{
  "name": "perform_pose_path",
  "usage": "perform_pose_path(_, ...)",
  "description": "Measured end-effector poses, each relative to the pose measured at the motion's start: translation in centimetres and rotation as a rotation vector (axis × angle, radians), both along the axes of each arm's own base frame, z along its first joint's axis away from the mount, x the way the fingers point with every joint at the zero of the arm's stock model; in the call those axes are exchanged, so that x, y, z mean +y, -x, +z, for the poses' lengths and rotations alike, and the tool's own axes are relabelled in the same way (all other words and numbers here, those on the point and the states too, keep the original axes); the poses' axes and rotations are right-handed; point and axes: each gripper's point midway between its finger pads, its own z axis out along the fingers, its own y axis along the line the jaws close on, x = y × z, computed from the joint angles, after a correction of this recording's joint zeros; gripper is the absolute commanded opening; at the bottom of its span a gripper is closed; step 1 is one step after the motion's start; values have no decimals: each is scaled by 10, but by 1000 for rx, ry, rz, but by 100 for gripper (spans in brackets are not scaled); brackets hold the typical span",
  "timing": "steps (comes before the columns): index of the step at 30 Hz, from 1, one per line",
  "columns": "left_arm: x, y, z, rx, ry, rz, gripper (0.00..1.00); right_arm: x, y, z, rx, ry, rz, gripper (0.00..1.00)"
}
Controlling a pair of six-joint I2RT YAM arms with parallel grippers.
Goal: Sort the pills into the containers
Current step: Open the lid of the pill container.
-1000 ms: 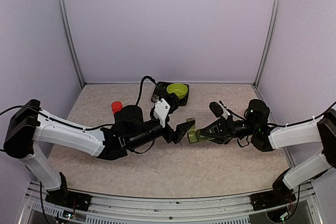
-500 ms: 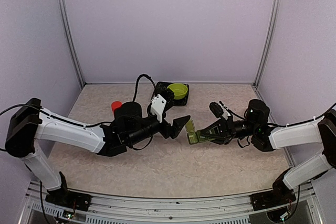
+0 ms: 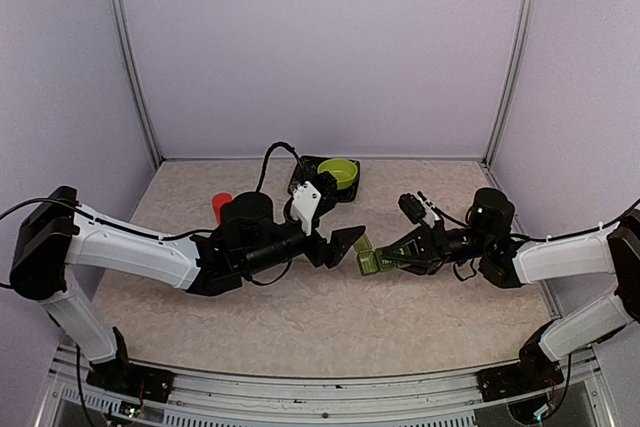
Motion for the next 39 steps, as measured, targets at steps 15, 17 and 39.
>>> perform_pose_path(15, -2, -3, -4, 26, -31, -28, 80, 2, 0, 10, -19, -18, 20, 23)
perform_pose_path(17, -3, -3, -3, 26, -30, -32, 80, 2, 0, 11, -21, -20, 22, 23)
perform_pose_path(39, 28, -28, 6, 48, 4, 111, 93, 8, -9, 10, -9, -21, 21, 23)
